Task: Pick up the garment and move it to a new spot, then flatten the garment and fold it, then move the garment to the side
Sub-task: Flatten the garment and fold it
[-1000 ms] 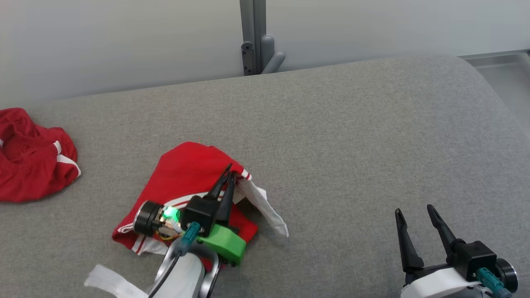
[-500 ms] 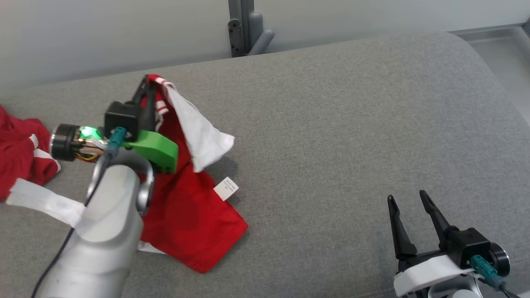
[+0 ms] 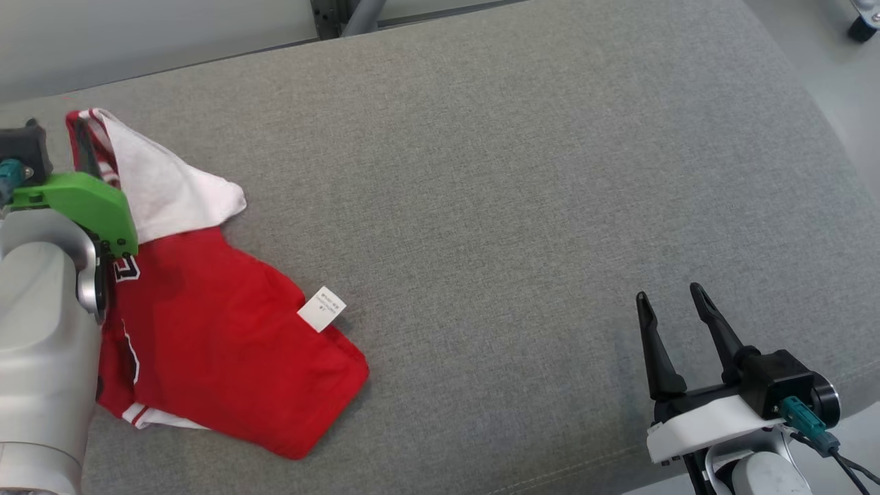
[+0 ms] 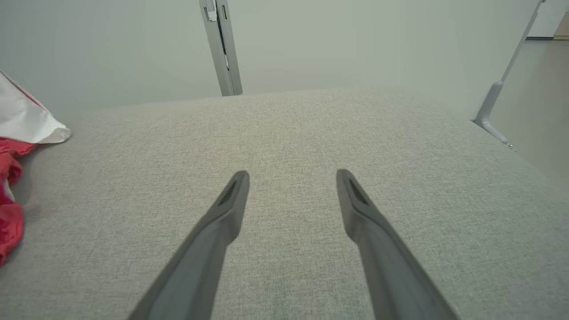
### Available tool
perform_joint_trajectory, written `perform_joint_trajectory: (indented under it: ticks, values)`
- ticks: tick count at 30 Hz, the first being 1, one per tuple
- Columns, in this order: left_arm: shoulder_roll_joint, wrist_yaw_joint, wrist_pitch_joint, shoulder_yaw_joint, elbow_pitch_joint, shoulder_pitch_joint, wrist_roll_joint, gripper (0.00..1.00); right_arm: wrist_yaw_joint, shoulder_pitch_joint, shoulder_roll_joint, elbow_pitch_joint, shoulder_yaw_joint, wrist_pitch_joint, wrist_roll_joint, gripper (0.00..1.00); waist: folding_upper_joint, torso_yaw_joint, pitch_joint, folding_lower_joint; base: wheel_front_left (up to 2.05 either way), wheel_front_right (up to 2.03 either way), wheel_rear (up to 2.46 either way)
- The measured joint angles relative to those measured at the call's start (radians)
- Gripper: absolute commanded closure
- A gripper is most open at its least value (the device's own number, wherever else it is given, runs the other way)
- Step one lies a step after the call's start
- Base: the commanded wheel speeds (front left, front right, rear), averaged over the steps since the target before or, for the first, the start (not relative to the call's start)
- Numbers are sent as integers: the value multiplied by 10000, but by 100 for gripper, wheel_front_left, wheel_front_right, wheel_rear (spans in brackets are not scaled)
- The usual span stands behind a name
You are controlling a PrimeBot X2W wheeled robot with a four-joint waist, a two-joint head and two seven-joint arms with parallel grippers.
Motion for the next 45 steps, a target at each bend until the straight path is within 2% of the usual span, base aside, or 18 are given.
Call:
perform_joint_trajectory:
  ticks: [4, 10, 13, 19, 25, 31, 32, 34, 39, 45]
  values:
    - [117, -491, 132, 38, 554, -81, -234, 0, 0, -16, -2, 15, -17, -2, 21, 0, 0, -16, 109, 0, 0, 0, 0]
    - [138, -1154, 299, -77, 938, -128, -397, 0, 0, -17, 2, 23, 25, -2, -4, 0, 0, 332, -47, 0, 0, 0, 0]
    - [82, -1336, 224, -82, 907, -121, -495, 0, 0, -1, 4, 35, 79, -2, -10, 0, 0, 500, -177, 0, 0, 0, 0]
    - [-506, -1645, -150, -61, 247, 785, -920, 0, 0, 245, 0, 140, 437, -2, 10, 0, 0, 1020, -694, 0, 0, 0, 0]
    - [-1187, -1676, -278, 142, -1505, 2730, -1306, 0, 0, 442, 4, 405, 1277, -2, 654, 0, 0, 1605, -1242, 0, 0, 0, 0]
    - [-2054, -1285, -291, 418, -4280, 5297, -1289, 0, 0, 309, 4, 1237, 2617, -2, 1572, 0, 0, 2257, -1668, 0, 0, 0, 0]
    - [-2247, -1166, -291, 493, -5131, 6032, -1264, 0, 0, 88, 6, 1620, 3070, 0, 1862, 0, 0, 2485, -1777, 0, 0, 0, 0]
    - [-2391, -1016, -291, 514, -5856, 6674, -1145, 0, 0, -162, 4, 1996, 3465, -2, 2123, 0, 0, 2715, -1864, 0, 0, 0, 0]
    - [-2587, -830, -305, 389, -6784, 7756, -984, 0, 0, -882, 12, 2978, 4211, -2, 3074, 0, 0, 3301, -1988, 0, 0, 0, 0]
    - [-2669, -702, -305, 140, -7158, 8030, -863, 0, 0, -1775, 10, 4119, 4562, -2, 3921, 0, 0, 3968, -1954, 0, 0, 0, 0]
